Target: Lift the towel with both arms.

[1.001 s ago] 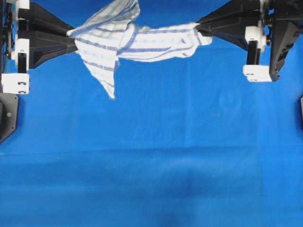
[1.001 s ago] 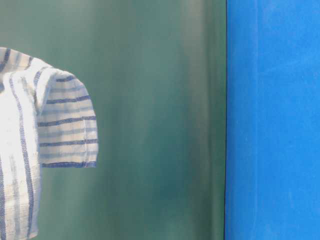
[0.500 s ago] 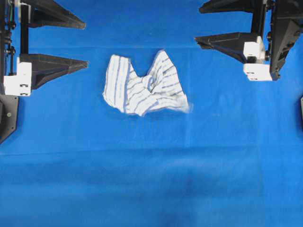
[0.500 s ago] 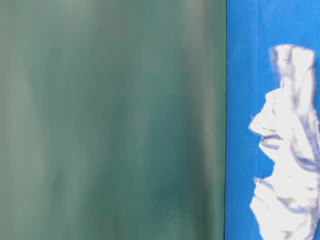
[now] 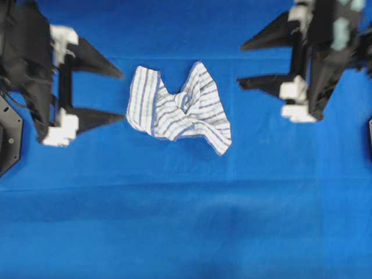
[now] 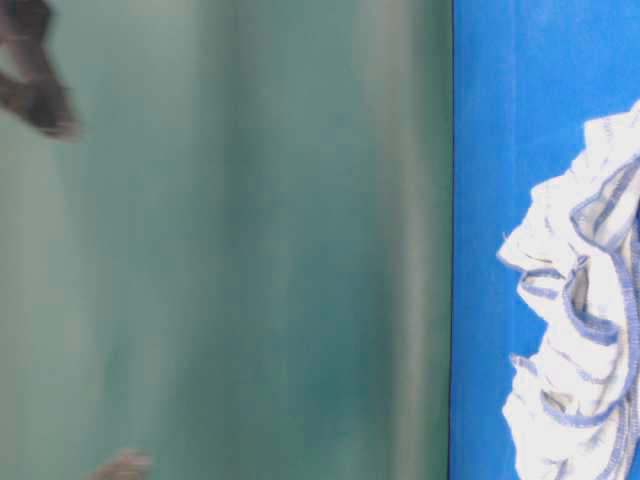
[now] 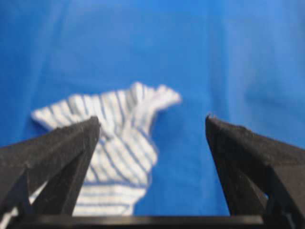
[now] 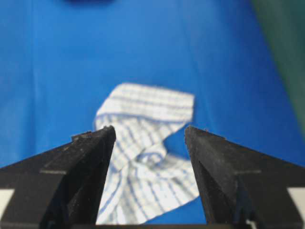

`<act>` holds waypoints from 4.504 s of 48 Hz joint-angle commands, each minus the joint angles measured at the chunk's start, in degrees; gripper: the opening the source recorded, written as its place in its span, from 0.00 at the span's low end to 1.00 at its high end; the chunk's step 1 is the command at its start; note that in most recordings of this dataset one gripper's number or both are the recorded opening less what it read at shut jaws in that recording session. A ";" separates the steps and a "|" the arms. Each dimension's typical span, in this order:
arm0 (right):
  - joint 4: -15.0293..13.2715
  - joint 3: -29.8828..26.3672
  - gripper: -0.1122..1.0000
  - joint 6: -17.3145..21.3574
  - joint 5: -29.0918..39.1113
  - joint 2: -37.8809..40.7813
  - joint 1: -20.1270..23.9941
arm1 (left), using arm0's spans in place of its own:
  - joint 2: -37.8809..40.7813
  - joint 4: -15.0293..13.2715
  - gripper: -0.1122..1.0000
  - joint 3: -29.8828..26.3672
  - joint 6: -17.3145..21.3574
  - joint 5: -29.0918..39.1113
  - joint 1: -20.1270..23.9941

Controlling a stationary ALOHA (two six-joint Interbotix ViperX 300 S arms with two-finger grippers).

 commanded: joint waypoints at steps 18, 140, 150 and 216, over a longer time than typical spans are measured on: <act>0.26 11.07 0.67 4.57 -18.81 8.88 0.26 | 8.35 0.00 0.91 14.24 0.62 -25.66 0.00; 0.44 2.64 0.14 7.29 -6.94 1.32 -0.35 | 2.29 -0.26 0.14 -2.37 -0.35 -5.19 4.22; -0.97 -3.43 0.14 6.24 -1.85 -2.81 -0.35 | 0.00 -0.26 0.14 -8.17 -0.26 -1.14 4.22; -1.85 -11.60 0.68 1.67 3.87 -5.10 -0.35 | -1.14 -0.18 0.93 -15.73 0.62 3.25 3.43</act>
